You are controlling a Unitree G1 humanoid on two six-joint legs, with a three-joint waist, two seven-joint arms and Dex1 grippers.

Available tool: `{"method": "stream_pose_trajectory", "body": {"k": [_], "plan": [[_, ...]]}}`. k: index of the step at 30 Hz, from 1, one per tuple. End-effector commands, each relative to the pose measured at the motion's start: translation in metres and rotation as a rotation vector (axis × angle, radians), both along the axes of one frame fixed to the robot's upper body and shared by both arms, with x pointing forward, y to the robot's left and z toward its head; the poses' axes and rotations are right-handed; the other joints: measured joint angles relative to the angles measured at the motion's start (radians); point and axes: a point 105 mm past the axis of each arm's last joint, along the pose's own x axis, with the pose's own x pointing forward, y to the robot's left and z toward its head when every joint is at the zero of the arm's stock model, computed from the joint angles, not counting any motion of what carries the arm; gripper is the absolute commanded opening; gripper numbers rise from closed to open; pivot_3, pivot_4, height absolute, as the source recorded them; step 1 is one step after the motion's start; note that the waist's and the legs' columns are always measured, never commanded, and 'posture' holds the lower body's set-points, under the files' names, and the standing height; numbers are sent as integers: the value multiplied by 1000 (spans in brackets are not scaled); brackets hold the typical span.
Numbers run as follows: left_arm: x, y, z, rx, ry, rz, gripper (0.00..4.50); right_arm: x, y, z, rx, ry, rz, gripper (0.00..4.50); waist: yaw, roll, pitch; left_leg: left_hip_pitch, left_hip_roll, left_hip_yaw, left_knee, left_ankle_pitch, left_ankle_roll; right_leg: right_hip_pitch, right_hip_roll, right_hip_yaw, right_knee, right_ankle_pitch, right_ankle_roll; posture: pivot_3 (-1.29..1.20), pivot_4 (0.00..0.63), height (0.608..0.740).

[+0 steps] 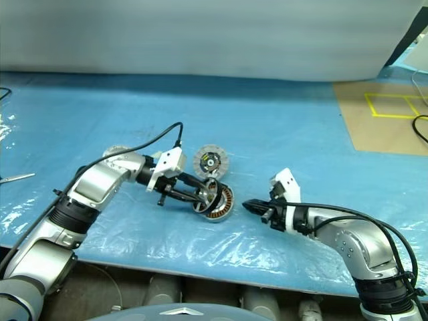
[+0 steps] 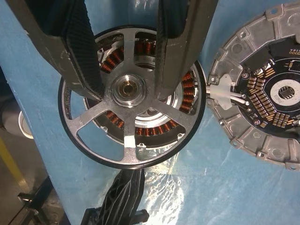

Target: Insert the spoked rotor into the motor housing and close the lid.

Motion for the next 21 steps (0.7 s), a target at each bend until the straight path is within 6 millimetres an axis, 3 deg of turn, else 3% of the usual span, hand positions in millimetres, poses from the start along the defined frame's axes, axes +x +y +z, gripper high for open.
{"method": "stream_pose_trajectory", "body": {"k": [1, 6, 14, 21], "plan": [[-1, 2, 2, 28, -44, -28, 1726, 2, 1, 7, 4, -38, 7, 0, 0, 0, 0, 0, 0, 0, 0, 0, 0, 0, 0, 0, 0, 0, 0, 0, 150, 740], [2, 1, 3, 18, -54, -5, 3274, 2, 0, 4, -2, -35, 4, 0, 0, 0, 0, 0, 0, 0, 0, 0, 0, 0, 0, 0, 0, 0, 0, 0, 150, 740], [7, 0, 27, -59, -96, 29, 3274, 1, 0, 5, 2, -35, 8, 0, 0, 0, 0, 0, 0, 0, 0, 0, 0, 0, 0, 0, 0, 0, 0, 0, 150, 740], [-10, 5, 47, -285, -16, 154, 3274, 5, 11, 28, 42, -111, 85, 0, -6, 1, 1, 0, 0, 0, 0, 0, 0, 0, 0, 0, 0, 0, 0, 0, 150, 740]]}}
